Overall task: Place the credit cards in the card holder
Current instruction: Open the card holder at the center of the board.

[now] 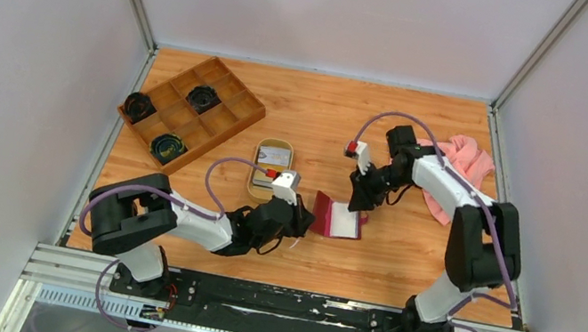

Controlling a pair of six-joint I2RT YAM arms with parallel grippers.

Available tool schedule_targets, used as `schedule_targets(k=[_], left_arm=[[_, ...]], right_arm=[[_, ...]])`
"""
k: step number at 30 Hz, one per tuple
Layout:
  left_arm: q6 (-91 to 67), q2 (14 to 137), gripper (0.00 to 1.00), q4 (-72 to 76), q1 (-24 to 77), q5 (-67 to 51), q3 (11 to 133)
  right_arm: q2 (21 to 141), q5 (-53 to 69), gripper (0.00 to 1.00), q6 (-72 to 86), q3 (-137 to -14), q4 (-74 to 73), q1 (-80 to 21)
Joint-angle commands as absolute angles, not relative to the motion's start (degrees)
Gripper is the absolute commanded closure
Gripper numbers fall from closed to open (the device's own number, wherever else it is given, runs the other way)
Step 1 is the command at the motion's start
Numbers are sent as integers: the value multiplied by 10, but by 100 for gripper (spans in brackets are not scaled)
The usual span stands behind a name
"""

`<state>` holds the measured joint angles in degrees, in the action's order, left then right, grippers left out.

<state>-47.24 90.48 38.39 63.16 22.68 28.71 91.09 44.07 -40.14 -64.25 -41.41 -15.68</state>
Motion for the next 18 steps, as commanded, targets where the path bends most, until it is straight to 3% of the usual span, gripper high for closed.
schedule_targets(k=[1, 5, 12, 18], left_arm=[[-477, 910, 100, 382, 638, 248, 301], [-476, 912, 100, 382, 638, 246, 300], [-474, 919, 100, 383, 639, 241, 303], [-472, 921, 100, 383, 638, 236, 306]], right_arm=[[981, 417, 71, -403, -665, -467, -186], [1014, 377, 70, -394, -678, -479, -193], [1022, 310, 51, -375, -674, -460, -206], [1042, 280, 49, -365, -673, -454, -234]])
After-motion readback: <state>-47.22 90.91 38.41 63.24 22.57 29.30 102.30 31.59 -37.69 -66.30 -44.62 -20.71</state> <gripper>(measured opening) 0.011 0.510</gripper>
